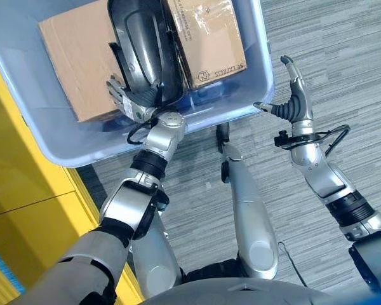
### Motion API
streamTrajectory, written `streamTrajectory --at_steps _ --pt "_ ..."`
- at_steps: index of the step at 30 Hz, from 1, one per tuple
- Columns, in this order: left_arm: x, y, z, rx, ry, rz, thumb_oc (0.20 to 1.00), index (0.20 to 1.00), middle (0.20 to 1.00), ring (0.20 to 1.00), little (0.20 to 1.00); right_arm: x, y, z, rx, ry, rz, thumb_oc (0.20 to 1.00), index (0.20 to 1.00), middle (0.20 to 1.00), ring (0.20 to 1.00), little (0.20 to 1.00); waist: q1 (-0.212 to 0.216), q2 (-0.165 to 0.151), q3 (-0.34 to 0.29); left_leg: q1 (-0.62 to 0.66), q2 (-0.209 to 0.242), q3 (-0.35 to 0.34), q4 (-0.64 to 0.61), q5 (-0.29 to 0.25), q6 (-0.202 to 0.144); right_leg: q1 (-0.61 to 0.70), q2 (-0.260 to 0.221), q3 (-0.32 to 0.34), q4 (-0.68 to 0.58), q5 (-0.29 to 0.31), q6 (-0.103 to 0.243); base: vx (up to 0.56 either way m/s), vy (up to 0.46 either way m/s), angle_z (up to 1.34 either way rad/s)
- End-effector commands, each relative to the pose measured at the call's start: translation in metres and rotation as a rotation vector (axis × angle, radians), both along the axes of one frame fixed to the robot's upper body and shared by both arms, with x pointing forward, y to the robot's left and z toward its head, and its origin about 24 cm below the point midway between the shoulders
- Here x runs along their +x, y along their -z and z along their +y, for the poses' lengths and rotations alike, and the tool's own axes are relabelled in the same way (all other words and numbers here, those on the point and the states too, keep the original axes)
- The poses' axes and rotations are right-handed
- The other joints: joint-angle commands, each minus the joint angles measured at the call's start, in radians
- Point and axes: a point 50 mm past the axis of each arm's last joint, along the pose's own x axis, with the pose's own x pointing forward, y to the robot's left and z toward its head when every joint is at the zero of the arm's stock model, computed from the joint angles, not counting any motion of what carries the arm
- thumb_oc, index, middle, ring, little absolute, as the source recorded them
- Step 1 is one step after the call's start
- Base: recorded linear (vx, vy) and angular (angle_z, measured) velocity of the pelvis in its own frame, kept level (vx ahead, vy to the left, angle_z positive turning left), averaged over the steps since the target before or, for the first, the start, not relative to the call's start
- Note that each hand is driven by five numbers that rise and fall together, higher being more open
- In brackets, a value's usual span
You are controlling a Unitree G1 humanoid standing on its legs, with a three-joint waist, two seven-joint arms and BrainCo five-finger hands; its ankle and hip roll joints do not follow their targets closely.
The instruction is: Move parts from the plastic box to the shelf.
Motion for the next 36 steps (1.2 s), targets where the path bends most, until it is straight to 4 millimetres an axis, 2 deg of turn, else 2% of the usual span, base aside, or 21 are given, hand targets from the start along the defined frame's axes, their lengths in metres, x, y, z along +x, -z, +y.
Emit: streamTrajectory --at_steps 1,13,23,27,30,31,36 --pt "0.009 0.028 0.006 -0.032 0.197 0.167 0.200 0.200 0.200 0.200 0.200 -0.007 -0.020 -0.004 0.051 0.003 -0.107 1.000 1.000 1.000 1.000 1.000 -0.020 -0.057 -0.021 -0.087 0.035 -0.094 0.178 -0.150 -0.055 0.010 0.007 -0.065 0.085 -0.122 0.040 0.00 -0.007 -0.04" --pt "0.007 0.045 0.003 -0.146 0.217 0.175 0.200 0.200 0.200 0.200 0.200 -0.007 -0.021 -0.005 0.035 0.009 -0.114 1.000 1.000 1.000 1.000 1.000 -0.025 -0.048 -0.021 -0.078 0.031 -0.084 0.173 -0.151 -0.055 0.010 0.007 -0.060 0.084 -0.127 0.036 0.00 0.000 0.00" --pt "0.004 0.045 0.007 -0.175 0.151 0.117 0.200 0.200 0.200 0.200 0.200 -0.008 -0.018 -0.002 0.031 -0.003 -0.114 1.000 1.000 1.000 1.000 1.000 -0.016 -0.044 -0.021 -0.064 0.022 -0.088 0.163 -0.148 -0.052 0.025 0.006 -0.064 0.083 -0.132 0.033 -0.02 0.005 0.00" --pt "0.000 0.034 0.021 -0.122 0.091 0.014 0.200 0.200 0.200 0.200 0.200 -0.011 -0.014 -0.001 0.028 -0.011 -0.123 1.000 1.000 1.000 1.000 1.000 -0.004 -0.027 -0.021 0.008 0.009 -0.089 0.139 -0.151 -0.044 0.083 -0.004 -0.064 0.078 -0.144 0.031 -0.06 0.047 0.02" --pt "-0.009 0.019 0.044 -0.048 0.041 -0.148 0.200 0.200 0.200 0.200 0.200 -0.015 -0.004 -0.008 0.027 0.005 -0.114 1.000 1.000 1.000 1.000 1.000 0.026 0.013 -0.021 0.187 -0.010 -0.083 0.080 -0.156 -0.034 0.234 -0.044 -0.084 0.050 -0.154 0.038 -0.07 0.088 0.12" --pt "-0.009 0.019 0.044 -0.044 0.040 -0.150 0.200 0.200 0.200 0.200 0.200 -0.015 -0.003 -0.008 0.027 0.006 -0.112 1.000 1.000 1.000 1.000 1.000 0.026 0.013 -0.021 0.194 -0.012 -0.083 0.076 -0.155 -0.034 0.241 -0.045 -0.085 0.048 -0.154 0.038 -0.03 0.089 0.13" --pt "-0.024 -0.015 0.071 0.040 0.005 -0.329 0.200 0.200 0.200 0.200 0.200 -0.023 0.021 -0.019 0.054 0.024 -0.042 1.000 1.000 1.000 1.000 1.000 0.042 0.046 -0.021 0.387 -0.013 -0.100 0.015 -0.147 -0.036 0.435 -0.072 -0.103 0.007 -0.158 0.032 0.03 0.086 0.15"
